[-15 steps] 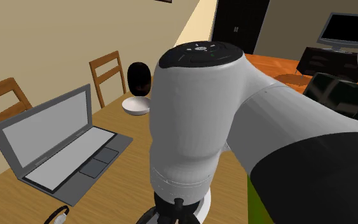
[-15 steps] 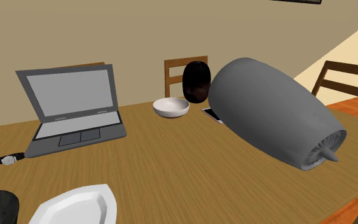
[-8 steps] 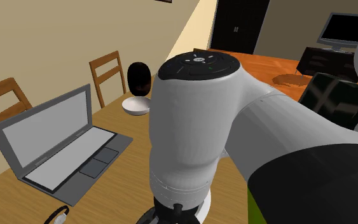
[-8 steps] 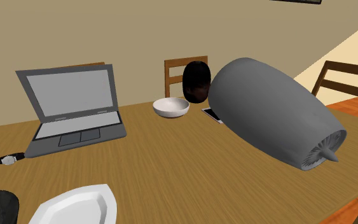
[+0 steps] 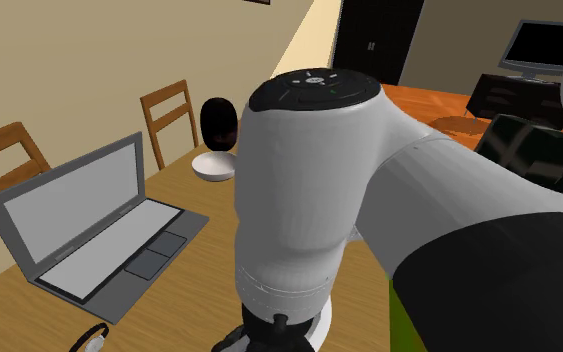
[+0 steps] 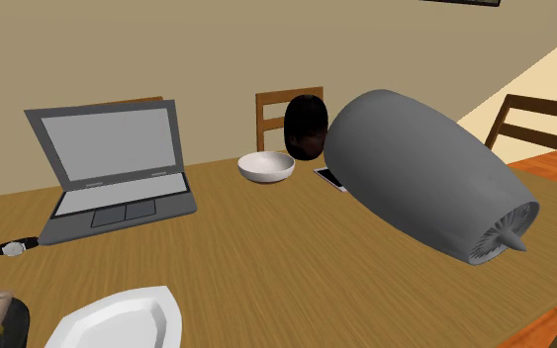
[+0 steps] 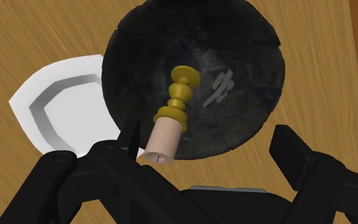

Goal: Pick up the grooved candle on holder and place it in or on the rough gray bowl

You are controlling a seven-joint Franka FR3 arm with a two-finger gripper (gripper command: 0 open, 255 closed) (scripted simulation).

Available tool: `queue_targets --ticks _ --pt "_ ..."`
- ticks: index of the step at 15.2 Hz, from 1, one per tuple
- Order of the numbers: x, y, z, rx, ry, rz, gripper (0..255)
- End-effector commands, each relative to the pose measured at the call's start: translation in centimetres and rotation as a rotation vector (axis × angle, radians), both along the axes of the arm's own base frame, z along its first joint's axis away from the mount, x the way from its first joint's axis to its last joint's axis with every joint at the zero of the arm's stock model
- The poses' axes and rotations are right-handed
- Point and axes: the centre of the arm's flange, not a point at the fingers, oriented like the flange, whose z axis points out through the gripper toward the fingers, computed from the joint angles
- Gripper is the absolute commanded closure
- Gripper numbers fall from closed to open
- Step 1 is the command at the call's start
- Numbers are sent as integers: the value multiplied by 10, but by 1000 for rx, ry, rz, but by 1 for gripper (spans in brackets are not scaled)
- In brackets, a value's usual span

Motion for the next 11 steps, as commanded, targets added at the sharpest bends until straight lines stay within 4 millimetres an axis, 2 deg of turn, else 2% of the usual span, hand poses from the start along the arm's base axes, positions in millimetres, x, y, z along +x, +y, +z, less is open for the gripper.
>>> queue_targets --ticks 1,3,11 --pt "-1 0 19 -1 0 0 0" --pt "-2 0 43 -1 0 0 0" --pt "-2 0 43 -1 0 0 0"
